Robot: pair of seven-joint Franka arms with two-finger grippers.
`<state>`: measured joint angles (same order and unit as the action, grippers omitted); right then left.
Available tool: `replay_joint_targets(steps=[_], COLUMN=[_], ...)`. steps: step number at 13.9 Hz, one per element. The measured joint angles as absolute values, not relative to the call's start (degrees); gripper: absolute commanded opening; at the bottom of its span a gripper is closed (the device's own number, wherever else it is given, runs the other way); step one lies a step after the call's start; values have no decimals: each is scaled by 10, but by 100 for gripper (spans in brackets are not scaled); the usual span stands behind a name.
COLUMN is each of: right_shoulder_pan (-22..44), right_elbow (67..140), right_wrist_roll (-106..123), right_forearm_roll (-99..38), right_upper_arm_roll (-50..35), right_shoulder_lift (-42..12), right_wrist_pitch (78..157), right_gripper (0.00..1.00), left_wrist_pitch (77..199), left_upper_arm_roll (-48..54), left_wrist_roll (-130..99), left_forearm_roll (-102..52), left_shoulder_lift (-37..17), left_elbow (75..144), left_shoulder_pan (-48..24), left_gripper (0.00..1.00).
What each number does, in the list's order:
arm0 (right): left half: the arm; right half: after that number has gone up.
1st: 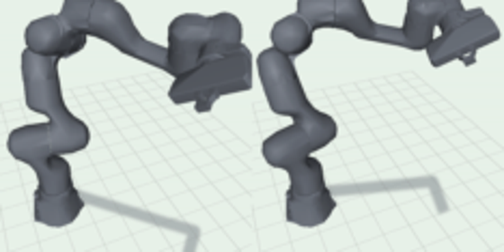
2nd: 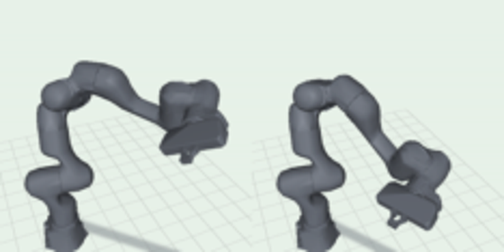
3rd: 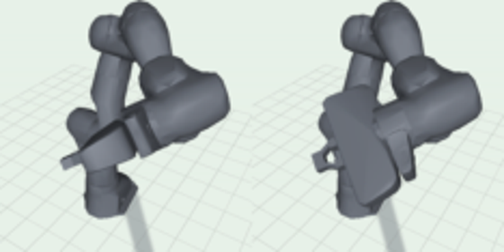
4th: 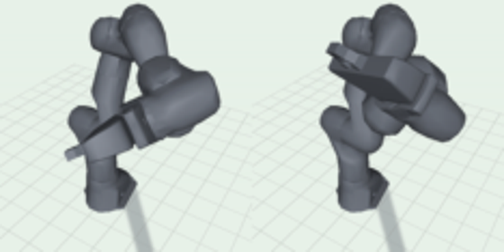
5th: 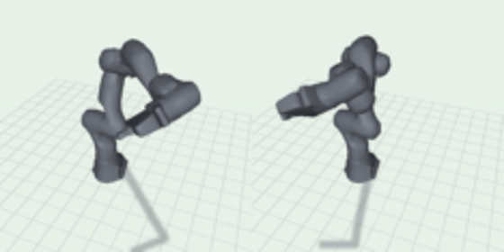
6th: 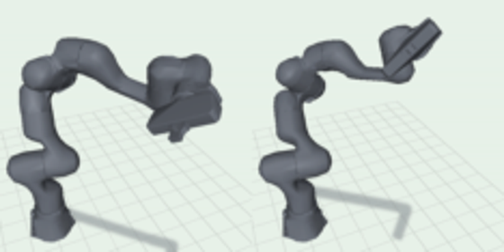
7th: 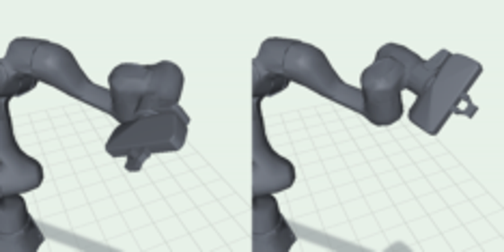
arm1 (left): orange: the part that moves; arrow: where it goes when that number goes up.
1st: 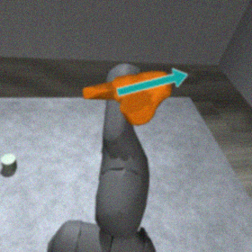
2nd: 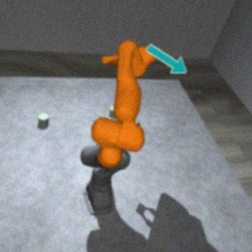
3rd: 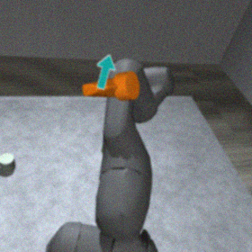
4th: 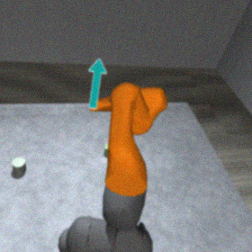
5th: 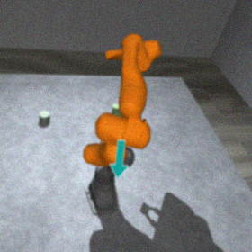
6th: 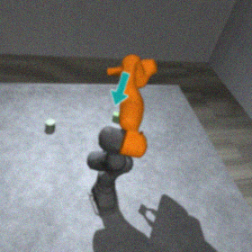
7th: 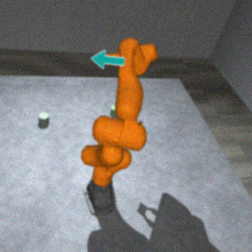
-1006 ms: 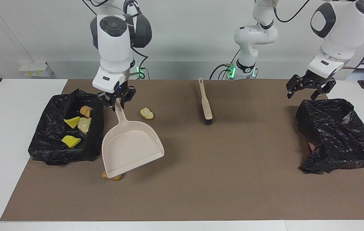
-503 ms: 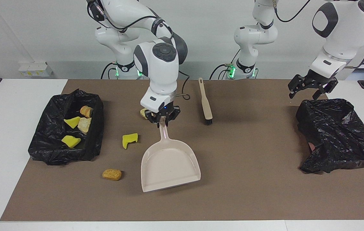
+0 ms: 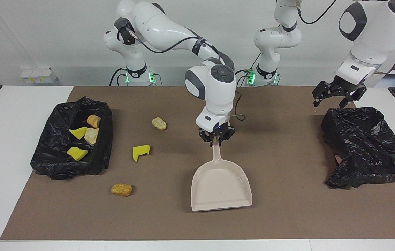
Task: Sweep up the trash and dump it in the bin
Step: 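Set the empty dustpan down at the table center with the right gripper, then grasp the dustpan handle with the left gripper while the right gripper grasps the brush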
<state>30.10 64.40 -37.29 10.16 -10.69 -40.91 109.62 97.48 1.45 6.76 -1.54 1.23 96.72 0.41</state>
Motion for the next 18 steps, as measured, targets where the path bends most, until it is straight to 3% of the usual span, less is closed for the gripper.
replay_joint_targets(steps=[5, 6, 7, 9, 16, 18], right_shoulder_pan=[330, 333, 334, 333, 328, 325], right_elbow=[631, 630, 630, 630, 616, 621], right_wrist_roll=[-389, -390, -391, -393, -399, -399], right_forearm_roll=[102, 102, 101, 94, 58, 41], right_upper_arm_roll=[-107, -107, -107, -106, -105, -105], right_shoulder_lift=[-437, -439, -440, -440, -422, -391], right_wrist_pitch=[1115, 1115, 1115, 1115, 1086, 1050], right_gripper=[0, 16, 23, 28, 77, 84], left_wrist_pitch=[975, 975, 975, 975, 975, 980], left_upper_arm_roll=[15, 15, 15, 16, 23, 26], left_wrist_roll=[68, 68, 68, 68, 68, 68], left_forearm_roll=[-15, -15, -15, -15, -15, -16], left_shoulder_lift=[12, 12, 12, 13, 14, 13], left_elbow=[967, 967, 967, 967, 969, 972], left_shoulder_pan=[4, 4, 4, 3, 2, -3], left_gripper=[100, 100, 100, 100, 100, 100])
